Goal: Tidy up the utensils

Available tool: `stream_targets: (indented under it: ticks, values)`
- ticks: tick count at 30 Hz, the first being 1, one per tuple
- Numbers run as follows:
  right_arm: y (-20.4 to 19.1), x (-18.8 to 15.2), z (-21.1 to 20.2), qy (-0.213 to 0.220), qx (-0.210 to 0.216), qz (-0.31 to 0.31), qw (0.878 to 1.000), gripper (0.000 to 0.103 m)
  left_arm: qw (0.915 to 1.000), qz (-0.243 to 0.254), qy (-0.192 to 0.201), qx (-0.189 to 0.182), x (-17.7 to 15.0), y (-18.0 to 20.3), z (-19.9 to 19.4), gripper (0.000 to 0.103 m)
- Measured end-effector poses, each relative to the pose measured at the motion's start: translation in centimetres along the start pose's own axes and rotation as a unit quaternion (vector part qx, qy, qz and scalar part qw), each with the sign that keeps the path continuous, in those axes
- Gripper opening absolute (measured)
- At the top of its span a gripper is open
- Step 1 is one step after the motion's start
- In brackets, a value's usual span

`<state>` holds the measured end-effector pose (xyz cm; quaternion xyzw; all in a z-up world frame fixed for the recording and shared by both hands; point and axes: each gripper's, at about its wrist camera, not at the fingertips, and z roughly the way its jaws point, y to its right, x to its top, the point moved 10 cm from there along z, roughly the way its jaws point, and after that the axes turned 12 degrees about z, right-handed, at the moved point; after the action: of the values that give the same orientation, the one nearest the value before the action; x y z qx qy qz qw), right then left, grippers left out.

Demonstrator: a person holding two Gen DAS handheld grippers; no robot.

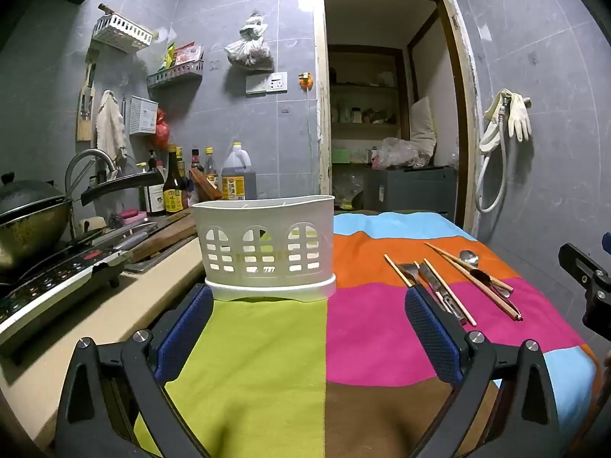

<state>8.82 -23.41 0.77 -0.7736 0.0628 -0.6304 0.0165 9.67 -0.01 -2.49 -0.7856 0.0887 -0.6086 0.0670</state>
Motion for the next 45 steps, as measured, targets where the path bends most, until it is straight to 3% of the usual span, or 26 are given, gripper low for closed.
stream_targets:
  ticks: [45]
  values:
    - [-0.19, -0.19, 0.03, -0.005, 0.001, -0.001, 1.000, 0.103, 1.0000, -0.004, -0.004, 0.001, -0.70, -0.62, 0.07, 0.099]
